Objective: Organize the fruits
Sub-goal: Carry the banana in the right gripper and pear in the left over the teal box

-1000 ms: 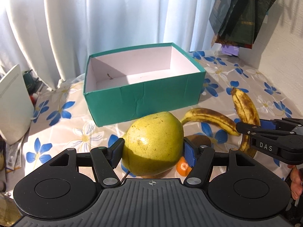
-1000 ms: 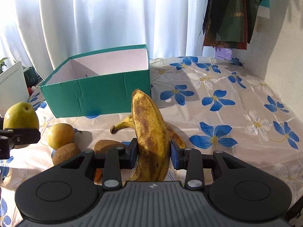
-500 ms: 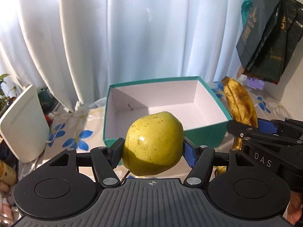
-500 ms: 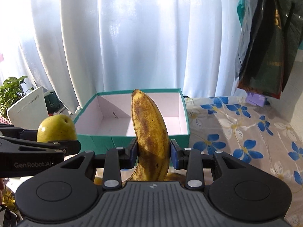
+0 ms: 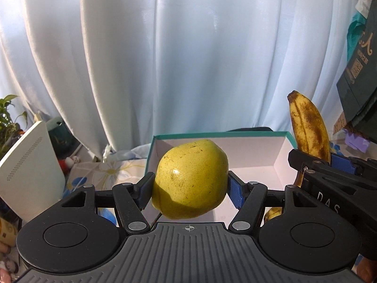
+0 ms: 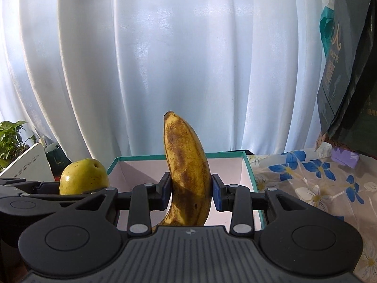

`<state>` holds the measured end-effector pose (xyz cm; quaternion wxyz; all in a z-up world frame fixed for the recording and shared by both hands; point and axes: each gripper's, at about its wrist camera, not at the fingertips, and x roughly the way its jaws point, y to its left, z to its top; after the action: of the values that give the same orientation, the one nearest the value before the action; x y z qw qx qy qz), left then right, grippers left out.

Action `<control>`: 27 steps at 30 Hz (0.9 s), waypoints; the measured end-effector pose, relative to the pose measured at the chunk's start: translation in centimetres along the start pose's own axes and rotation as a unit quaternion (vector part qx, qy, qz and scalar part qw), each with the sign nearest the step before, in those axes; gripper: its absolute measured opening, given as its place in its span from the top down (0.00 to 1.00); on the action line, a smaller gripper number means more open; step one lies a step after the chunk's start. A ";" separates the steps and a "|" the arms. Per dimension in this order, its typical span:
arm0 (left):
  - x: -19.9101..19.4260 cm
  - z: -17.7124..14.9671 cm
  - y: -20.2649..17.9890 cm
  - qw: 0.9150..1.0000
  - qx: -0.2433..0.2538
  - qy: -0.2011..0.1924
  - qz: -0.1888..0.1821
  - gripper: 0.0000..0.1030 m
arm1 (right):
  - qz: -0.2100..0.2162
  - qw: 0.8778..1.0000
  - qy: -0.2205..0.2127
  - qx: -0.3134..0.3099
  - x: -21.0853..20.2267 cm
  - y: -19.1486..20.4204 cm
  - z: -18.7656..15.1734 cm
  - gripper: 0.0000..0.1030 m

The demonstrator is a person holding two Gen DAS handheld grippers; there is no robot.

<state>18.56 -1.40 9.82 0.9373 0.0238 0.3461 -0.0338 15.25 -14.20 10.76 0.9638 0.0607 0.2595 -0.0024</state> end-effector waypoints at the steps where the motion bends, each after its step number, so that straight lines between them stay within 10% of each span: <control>1: 0.6 0.2 0.1 1.000 -0.005 0.001 0.000 0.33 | -0.005 1.000 -0.001 0.000 0.6 0.0 0.2 0.67; 27: 13.4 -1.8 -0.8 0.990 0.007 0.131 0.046 0.35 | -0.061 0.993 0.098 0.014 10.6 -2.4 -3.4 0.67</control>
<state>27.53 -2.67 -0.31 0.8841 0.0510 0.4643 0.0106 22.70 -15.86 2.28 0.9310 0.0578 0.3556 -0.0587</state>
